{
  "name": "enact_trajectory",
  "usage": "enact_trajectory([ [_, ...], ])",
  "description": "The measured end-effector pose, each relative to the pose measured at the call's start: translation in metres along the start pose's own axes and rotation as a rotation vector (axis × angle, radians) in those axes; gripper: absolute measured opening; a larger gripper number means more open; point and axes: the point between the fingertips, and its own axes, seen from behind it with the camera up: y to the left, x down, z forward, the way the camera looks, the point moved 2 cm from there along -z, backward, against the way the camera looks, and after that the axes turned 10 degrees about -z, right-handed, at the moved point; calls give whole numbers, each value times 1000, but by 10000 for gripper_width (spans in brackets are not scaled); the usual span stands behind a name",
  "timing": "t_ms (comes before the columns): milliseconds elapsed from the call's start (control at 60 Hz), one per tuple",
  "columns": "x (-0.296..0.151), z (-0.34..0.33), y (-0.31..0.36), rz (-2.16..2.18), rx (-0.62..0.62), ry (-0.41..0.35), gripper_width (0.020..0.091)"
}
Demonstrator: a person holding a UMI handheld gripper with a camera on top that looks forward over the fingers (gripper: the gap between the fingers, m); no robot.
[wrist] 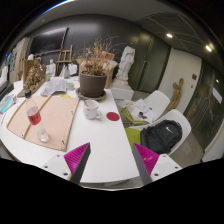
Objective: Pour water
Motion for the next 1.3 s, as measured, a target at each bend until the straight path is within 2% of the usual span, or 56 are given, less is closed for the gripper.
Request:
enact_trajectory([
  [167,-2,-3,36,-4,-42,1,857],
  [350,-8,-9,123,-11,-134,-19,857],
  [583,-47,5,240,-8,-237,-161,859],
  [700,-74,31,276,-4,-236,-238,856],
  [800,-86,60,295,24,-223,-263,849],
  [867,-89,79,306,49,-226,-256,795],
  [917,-90,89,312,60,-227,-253,722],
  [983,-91,99,315,76,-228,-263,588],
  [1017,-93,102,317,83,-233,-271,489],
  [1067,-96,106,319,83,-238,-286,470],
  [1300,-96,106,323,43,-249,-290,255],
])
